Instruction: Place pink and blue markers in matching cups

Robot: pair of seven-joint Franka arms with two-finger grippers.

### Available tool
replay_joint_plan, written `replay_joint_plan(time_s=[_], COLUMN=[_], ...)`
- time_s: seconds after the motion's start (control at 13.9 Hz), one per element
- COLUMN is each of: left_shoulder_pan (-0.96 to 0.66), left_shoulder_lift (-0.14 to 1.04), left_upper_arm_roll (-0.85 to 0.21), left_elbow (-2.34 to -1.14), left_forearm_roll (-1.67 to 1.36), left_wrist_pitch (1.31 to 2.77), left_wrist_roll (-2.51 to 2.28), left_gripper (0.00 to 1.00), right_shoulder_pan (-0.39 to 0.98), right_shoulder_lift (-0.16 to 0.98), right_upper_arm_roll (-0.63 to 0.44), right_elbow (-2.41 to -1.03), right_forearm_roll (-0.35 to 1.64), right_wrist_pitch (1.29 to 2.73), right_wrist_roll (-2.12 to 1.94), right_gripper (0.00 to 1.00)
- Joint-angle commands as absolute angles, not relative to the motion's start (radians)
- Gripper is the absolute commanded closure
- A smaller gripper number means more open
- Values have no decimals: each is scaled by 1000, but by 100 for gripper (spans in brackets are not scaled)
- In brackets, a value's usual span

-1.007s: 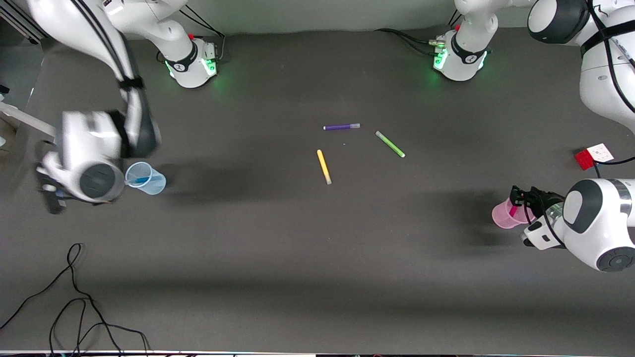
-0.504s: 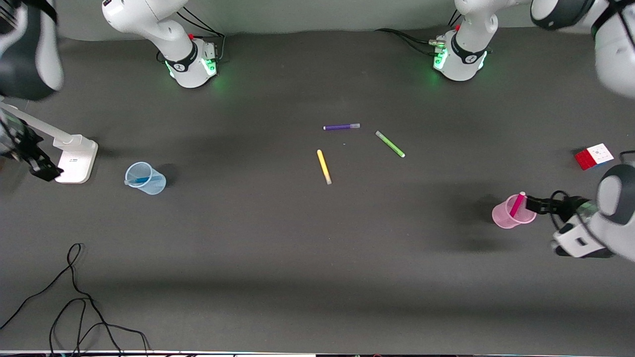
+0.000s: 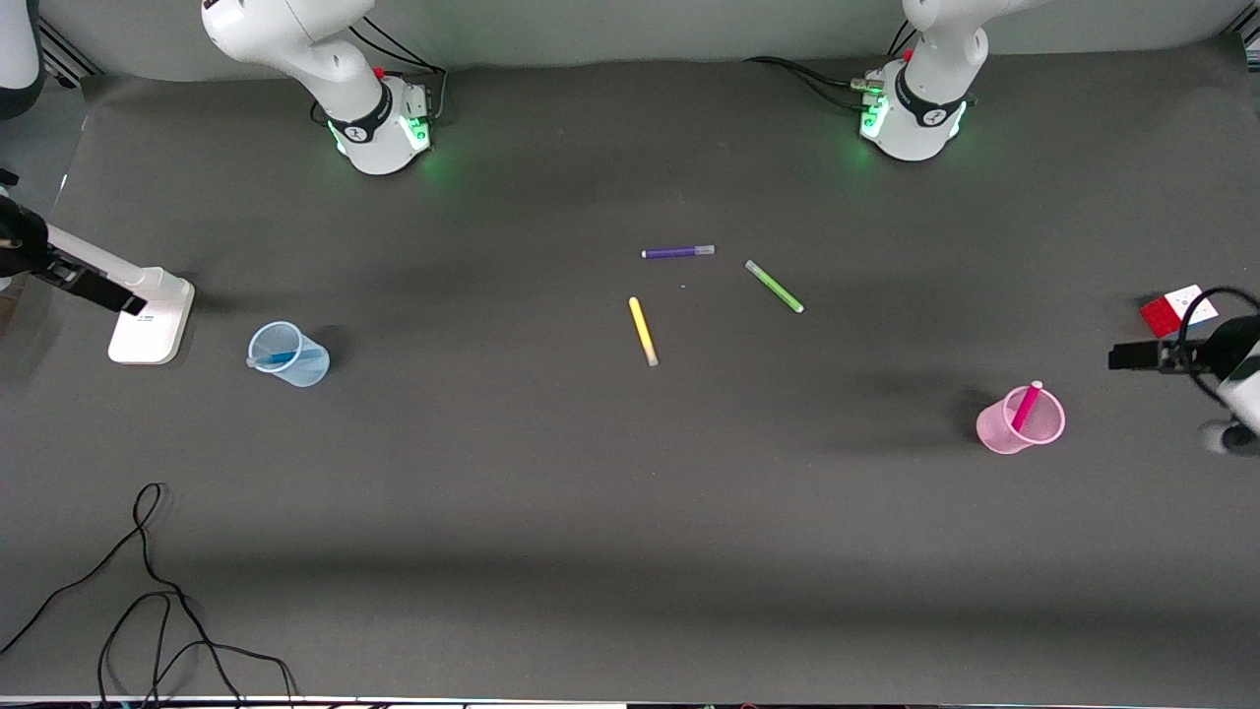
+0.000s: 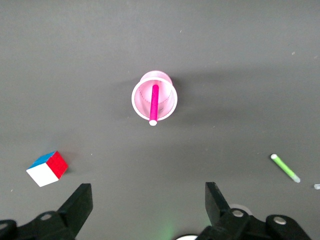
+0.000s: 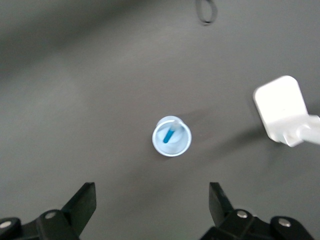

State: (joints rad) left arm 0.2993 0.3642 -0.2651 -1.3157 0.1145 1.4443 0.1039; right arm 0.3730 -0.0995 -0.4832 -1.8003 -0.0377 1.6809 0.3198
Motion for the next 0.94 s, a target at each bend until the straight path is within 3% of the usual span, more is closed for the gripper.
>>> replay_joint_plan(time_s=[0.0, 0.22, 0.43, 0.65, 0.86], left_shoulder_pan=[316, 269, 82, -63, -66], left_shoulder_lift=[146, 65, 45, 31, 25], left_upper_arm_roll=[-262, -226, -60, 63, 60], left_elbow=[-1602, -1667, -1654, -1649, -1649], left_forearm_roll=[74, 32, -9, -12, -12], left_wrist_pitch=[1600, 1649, 1648, 1640, 1632], left_wrist_roll=[127, 127, 123, 109, 109], left_gripper=[0, 0, 0, 0, 0], right_shoulder_pan=[151, 5, -77, -75, -39], right_shoulder_lift=[-115, -149, -179, -169, -120], right_upper_arm_roll=[-289, -100, 50, 64, 69], right_elbow=[-1851, -1885, -1885, -1867, -1800], right_forearm_roll=[51, 51, 49, 61, 63], right_wrist_pitch=[1701, 1700, 1684, 1664, 1645], right_wrist_roll=[77, -75, -64, -51, 81], right_gripper=[0, 0, 0, 0, 0])
